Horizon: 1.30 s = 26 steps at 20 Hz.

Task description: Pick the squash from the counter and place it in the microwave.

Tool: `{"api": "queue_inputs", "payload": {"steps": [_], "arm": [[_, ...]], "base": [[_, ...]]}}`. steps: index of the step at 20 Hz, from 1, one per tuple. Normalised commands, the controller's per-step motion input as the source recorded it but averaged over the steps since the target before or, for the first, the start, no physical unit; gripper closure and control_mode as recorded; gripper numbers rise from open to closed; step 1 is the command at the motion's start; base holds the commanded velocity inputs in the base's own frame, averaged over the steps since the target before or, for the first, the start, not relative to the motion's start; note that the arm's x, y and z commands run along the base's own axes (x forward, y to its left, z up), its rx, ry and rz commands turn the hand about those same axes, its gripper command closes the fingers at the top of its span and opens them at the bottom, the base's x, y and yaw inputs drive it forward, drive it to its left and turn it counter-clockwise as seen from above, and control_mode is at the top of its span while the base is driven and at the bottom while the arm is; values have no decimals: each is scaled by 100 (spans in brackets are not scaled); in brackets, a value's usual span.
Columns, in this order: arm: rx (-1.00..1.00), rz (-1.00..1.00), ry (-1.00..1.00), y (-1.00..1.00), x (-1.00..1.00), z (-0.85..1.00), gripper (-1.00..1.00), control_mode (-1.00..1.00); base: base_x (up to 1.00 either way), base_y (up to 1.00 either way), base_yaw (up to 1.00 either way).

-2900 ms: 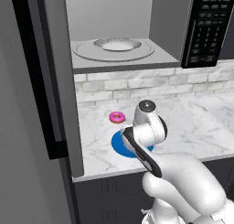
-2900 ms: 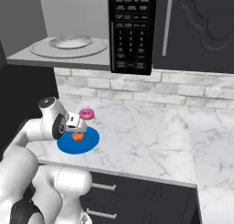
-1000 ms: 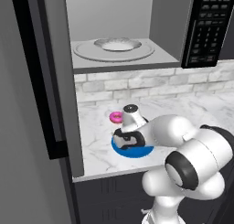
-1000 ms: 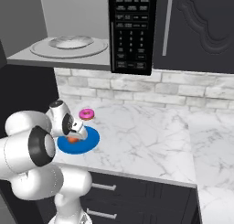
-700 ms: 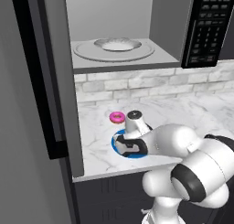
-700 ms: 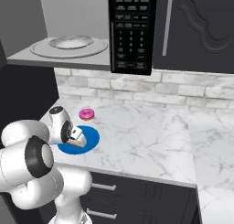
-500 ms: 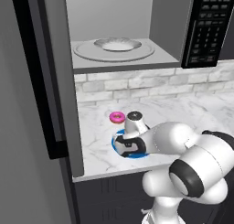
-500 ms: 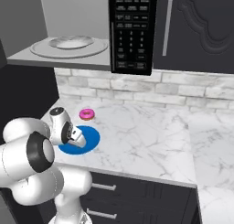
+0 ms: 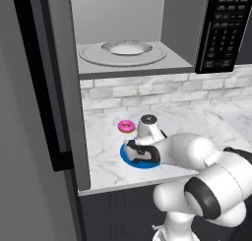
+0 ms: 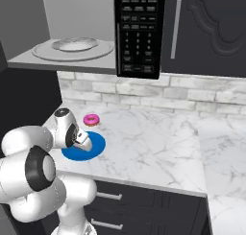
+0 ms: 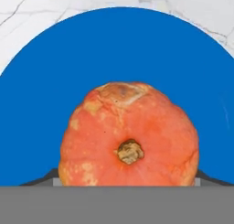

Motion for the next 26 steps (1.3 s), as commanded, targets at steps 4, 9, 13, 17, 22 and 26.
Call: {"api": "queue_inputs", "payload": {"steps": [4,9,13,17,22,26], "arm": [[4,1,-30,-4,-89,94,100,-100],[7,2,-12,0,-66,100,100,-100],[3,7,-11,-2,-63,100,100,-100],[0,13,-14,0,-17,100,100,-100],[0,12,-7,0,2,100,100,-100],[-6,15,-15,-6,7,100,100,-100]], "base": [[0,0,0],[0,0,0],[0,0,0],[0,0,0],[0,0,0],[0,0,0]]}}
